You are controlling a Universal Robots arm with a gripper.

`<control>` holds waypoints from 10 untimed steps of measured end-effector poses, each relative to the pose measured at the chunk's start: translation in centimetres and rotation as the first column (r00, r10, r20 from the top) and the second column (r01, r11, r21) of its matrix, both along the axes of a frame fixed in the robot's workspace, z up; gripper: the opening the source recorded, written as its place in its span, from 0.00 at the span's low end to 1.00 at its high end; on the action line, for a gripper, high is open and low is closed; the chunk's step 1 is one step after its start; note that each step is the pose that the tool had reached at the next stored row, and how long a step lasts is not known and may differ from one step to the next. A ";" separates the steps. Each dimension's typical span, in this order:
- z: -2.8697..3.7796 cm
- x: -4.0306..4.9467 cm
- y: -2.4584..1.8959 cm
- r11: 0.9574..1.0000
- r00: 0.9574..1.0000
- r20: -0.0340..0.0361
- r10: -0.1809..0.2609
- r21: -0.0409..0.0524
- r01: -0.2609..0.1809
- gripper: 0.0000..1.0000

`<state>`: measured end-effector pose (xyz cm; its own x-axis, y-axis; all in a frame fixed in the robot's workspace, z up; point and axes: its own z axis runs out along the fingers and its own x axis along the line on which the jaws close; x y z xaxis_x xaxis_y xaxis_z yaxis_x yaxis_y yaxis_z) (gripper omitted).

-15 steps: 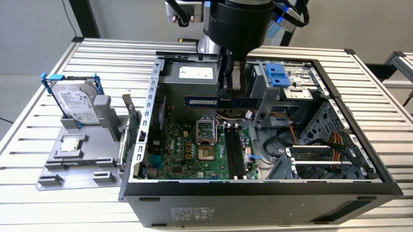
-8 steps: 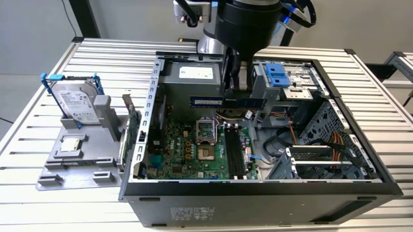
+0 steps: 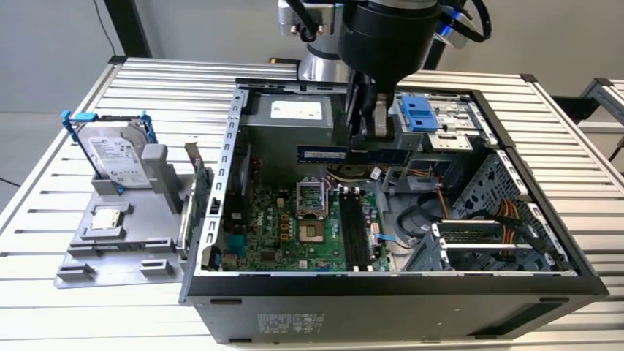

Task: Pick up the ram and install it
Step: 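Pick up the ram and move it above insertion slot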

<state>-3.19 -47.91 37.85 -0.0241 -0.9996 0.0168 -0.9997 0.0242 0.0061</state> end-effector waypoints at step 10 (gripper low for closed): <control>0.00 1.24 0.00 1.000 1.000 0.000 0.000 0.000 0.000 0.00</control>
<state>-1.95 -47.90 37.85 -0.0242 -0.9996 0.0168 -0.9997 0.0243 0.0062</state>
